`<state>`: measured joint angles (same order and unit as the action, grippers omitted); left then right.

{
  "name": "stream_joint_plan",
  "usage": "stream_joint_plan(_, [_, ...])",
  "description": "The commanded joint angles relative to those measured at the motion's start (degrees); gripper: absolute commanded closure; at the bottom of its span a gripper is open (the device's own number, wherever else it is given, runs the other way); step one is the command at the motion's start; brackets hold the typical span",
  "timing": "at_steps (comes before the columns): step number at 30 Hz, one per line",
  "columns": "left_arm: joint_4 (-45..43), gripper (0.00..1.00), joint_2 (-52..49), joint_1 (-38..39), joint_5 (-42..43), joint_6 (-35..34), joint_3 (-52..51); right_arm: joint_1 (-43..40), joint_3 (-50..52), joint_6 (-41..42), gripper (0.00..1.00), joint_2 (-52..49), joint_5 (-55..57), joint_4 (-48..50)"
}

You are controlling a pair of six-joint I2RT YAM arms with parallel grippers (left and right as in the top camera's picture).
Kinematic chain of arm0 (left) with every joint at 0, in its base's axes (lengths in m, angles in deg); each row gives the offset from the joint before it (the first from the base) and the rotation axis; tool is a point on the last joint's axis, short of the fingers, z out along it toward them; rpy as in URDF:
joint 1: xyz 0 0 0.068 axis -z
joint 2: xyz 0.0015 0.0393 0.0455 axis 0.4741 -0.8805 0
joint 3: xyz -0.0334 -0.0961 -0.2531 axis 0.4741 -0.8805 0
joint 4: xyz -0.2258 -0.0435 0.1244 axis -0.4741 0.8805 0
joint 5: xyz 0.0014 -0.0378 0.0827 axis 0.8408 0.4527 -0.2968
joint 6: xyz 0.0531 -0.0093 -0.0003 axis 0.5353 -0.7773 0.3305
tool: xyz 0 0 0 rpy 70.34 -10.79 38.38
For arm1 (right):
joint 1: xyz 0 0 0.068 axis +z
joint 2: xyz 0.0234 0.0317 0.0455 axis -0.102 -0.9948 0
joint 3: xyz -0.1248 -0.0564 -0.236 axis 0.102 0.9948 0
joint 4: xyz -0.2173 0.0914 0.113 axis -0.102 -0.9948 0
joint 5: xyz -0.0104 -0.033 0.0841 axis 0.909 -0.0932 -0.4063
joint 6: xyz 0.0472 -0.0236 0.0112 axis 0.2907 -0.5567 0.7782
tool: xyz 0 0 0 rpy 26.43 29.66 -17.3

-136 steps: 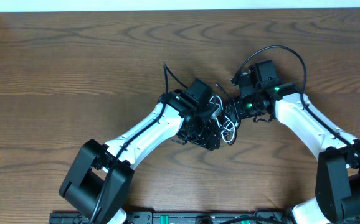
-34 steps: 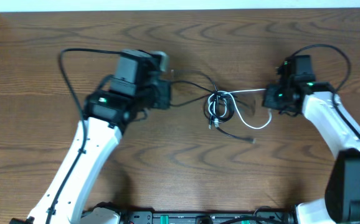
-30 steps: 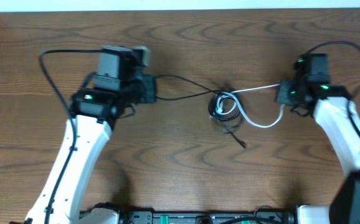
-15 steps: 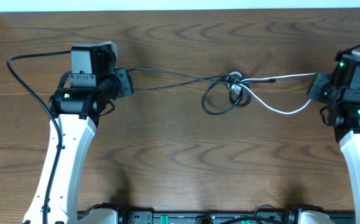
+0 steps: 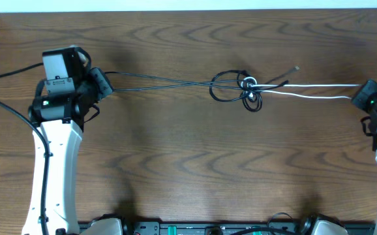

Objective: Untangle cables

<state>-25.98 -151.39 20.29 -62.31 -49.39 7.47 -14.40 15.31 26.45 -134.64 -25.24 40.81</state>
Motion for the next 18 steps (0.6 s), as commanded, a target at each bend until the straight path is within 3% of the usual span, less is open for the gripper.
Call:
stream_joint_plan(1, [-0.6, 0.93, 1.2, -4.1, -7.5, -4.9, 0.9, -5.3, -0.6, 3.3, 0.99, 0.8, 7.6, 0.7])
stream_joint_plan(3, [-0.4, 0.93, 1.2, -4.6, -7.0, -7.5, 0.9, -7.0, -0.6, 5.0, 0.99, 0.8, 4.3, 0.6])
stream_joint_plan(5, [-0.5, 0.93, 1.2, -4.4, -1.4, -8.7, 0.9, -7.5, -0.6, 3.5, 0.99, 0.8, -7.3, 0.9])
stream_joint_plan(8, [-0.7, 0.93, 1.0, -2.1, 10.2, -7.6, 0.9, -6.5, -0.6, -1.4, 0.97, 0.7, -26.4, 0.0])
stream_joint_plan(11, [-0.4, 0.92, 0.7, 1.9, 14.5, -4.6, 0.8, -3.5, -0.5, -5.9, 0.96, 0.2, -40.2, -1.7])
stream_joint_plan(16, [0.8, 0.92, 0.6, 10.8, 14.3, 2.7, 0.8, 3.8, -0.5, -15.1, 0.94, 0.0, -42.8, -7.8])
stream_joint_plan(17, [0.6, 0.88, 0.5, 12.6, 13.9, 3.8, 0.8, 5.2, -0.5, -16.6, 0.92, 0.0, -42.7, -8.1])
stream_joint_plan(18, [0.3, 0.75, 0.3, 14.0, 13.9, 4.7, 0.8, 6.4, -0.5, -17.3, 0.87, -0.1, -42.2, -7.9])
